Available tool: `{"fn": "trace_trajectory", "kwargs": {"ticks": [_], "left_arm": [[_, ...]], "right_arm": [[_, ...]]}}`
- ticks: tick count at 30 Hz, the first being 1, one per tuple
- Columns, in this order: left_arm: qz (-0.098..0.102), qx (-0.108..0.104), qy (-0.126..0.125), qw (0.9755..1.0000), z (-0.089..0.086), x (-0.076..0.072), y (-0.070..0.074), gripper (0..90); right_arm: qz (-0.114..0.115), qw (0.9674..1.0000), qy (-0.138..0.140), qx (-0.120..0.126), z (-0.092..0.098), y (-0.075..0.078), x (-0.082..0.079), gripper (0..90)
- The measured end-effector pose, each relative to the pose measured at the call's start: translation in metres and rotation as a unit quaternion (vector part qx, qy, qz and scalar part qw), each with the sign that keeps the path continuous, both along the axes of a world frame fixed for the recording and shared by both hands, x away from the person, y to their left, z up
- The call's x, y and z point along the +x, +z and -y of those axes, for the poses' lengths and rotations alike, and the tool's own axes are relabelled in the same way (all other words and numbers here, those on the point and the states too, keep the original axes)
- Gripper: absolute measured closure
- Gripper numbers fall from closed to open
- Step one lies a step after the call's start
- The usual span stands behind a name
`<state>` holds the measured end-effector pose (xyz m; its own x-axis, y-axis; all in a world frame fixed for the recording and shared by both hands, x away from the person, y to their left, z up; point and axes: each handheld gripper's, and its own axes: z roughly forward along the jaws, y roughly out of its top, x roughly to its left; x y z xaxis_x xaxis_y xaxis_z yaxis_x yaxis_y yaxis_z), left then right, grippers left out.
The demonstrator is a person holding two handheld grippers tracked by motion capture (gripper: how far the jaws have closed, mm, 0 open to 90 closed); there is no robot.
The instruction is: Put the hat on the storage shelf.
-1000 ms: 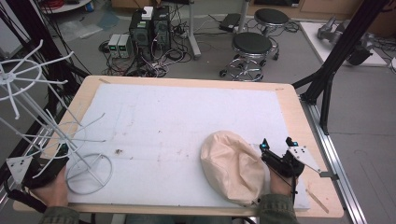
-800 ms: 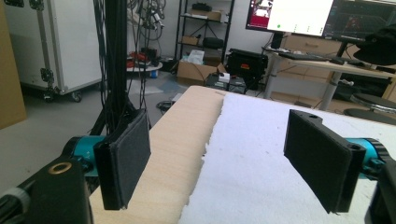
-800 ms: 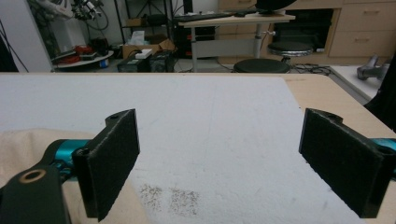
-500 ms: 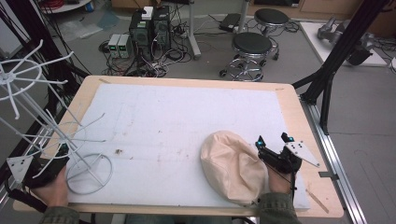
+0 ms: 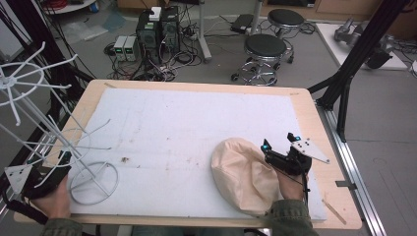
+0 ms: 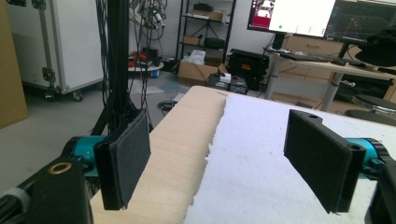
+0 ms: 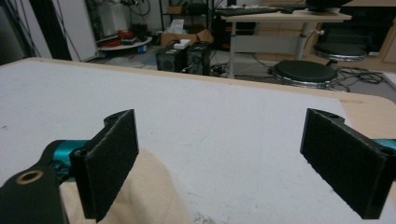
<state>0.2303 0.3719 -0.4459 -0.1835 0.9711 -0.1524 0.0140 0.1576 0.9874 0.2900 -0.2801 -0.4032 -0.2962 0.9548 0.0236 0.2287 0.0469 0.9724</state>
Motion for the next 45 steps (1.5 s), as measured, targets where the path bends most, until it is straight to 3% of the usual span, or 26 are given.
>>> {"fn": "trace_trajectory", "kwargs": {"ticks": [3, 5, 10, 21, 24, 25, 26, 28, 32, 33, 34, 37, 43, 45], "left_arm": [[-0.001, 0.000, 0.000, 1.0000, 0.000, 0.000, 0.000, 23.0], [-0.001, 0.000, -0.001, 1.0000, 0.000, 0.000, 0.000, 23.0], [-0.001, 0.001, -0.002, 1.0000, 0.000, 0.000, 0.000, 23.0], [-0.002, 0.002, -0.003, 1.0000, 0.000, 0.001, 0.000, 23.0], [-0.002, 0.003, -0.003, 1.0000, 0.000, 0.001, 0.000, 23.0], [-0.001, 0.003, -0.002, 1.0000, 0.000, 0.001, 0.000, 23.0], [-0.001, 0.003, -0.002, 1.0000, 0.000, 0.001, 0.000, 23.0], [-0.002, 0.003, -0.002, 1.0000, 0.000, 0.001, 0.000, 23.0], [0.000, 0.003, -0.002, 1.0000, 0.000, 0.000, 0.000, 23.1], [0.000, 0.003, -0.002, 1.0000, 0.000, 0.000, 0.000, 23.1], [0.000, 0.001, -0.001, 1.0000, -0.001, 0.000, 0.000, 23.1], [-0.001, 0.000, -0.002, 1.0000, -0.001, 0.000, 0.000, 23.1], [0.000, 0.001, -0.003, 1.0000, -0.001, 0.000, 0.000, 23.1], [0.000, 0.001, -0.005, 1.0000, -0.001, 0.000, 0.000, 23.2]], "right_arm": [[-0.014, 0.9997, 0.016, -0.008, -0.004, -0.002, 0.004, 10.5], [-0.039, 0.9986, 0.028, -0.023, -0.007, -0.002, 0.008, 10.5], [-0.064, 0.9962, 0.051, -0.029, -0.011, -0.003, 0.013, 10.5], [-0.099, 0.9907, 0.078, -0.053, -0.017, -0.006, 0.024, 10.5], [-0.115, 0.9870, 0.091, -0.065, -0.021, -0.009, 0.030, 10.5], [-0.124, 0.9842, 0.100, -0.076, -0.026, -0.011, 0.032, 10.5], [-0.124, 0.9842, 0.100, -0.076, -0.026, -0.011, 0.032, 10.5], [-0.139, 0.9794, 0.111, -0.097, -0.033, -0.013, 0.036, 10.5], [-0.159, 0.9729, 0.111, -0.126, -0.038, -0.017, 0.040, 10.5], [-0.159, 0.9729, 0.111, -0.126, -0.038, -0.017, 0.040, 10.5], [-0.168, 0.9699, 0.114, -0.134, -0.040, -0.019, 0.041, 10.5], [-0.178, 0.9671, 0.118, -0.138, -0.041, -0.021, 0.042, 10.6], [-0.184, 0.9661, 0.117, -0.139, -0.042, -0.023, 0.044, 10.6], [-0.192, 0.9641, 0.116, -0.142, -0.041, -0.025, 0.045, 10.5]]}}
